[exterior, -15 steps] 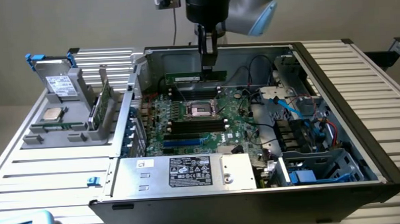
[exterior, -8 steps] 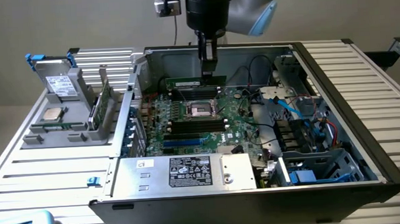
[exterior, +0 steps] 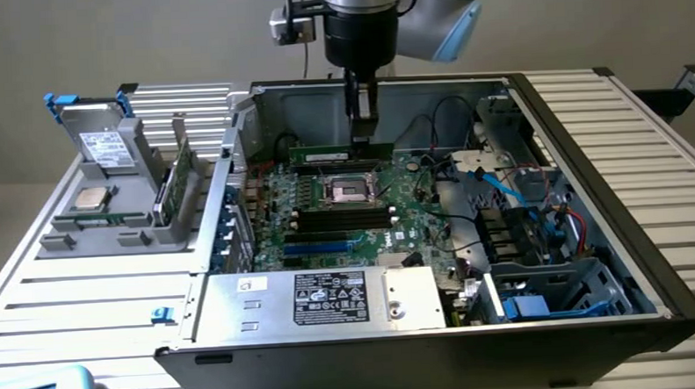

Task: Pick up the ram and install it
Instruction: 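Insert the ram into the slot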

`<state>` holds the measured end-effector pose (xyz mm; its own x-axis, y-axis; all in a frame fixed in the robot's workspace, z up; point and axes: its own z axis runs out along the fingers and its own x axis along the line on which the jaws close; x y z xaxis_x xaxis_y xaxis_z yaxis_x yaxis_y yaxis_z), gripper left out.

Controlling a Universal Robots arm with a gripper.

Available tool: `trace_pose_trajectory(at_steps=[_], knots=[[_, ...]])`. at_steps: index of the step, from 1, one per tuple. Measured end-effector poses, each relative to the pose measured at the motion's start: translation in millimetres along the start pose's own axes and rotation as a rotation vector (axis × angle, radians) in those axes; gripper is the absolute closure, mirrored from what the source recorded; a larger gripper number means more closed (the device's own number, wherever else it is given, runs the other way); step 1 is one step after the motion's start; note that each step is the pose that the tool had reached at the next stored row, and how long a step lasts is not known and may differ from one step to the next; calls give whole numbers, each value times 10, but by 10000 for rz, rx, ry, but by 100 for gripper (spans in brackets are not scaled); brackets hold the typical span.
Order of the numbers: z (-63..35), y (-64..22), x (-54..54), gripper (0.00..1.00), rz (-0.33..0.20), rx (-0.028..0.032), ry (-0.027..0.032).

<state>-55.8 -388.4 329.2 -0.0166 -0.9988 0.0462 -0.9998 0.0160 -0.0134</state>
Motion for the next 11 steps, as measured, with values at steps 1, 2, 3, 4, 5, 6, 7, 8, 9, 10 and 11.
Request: trace_pose_trajectory(at_steps=[1,2,3,4,5,6,7,8,9,10,11], knots=[[20,0,14,87,0,0,1],[38,-1,27,87,0,-1,2],[57,-1,36,87,0,0,1],[75,-4,42,87,0,0,0],[94,-8,45,87,0,0,-1],[112,-12,45,87,0,0,1],[130,-17,45,87,0,-1,6],[146,-19,44,87,0,-1,14],[160,-21,43,87,1,0,24],[176,-22,42,87,2,0,32],[193,-22,40,87,2,1,40]])
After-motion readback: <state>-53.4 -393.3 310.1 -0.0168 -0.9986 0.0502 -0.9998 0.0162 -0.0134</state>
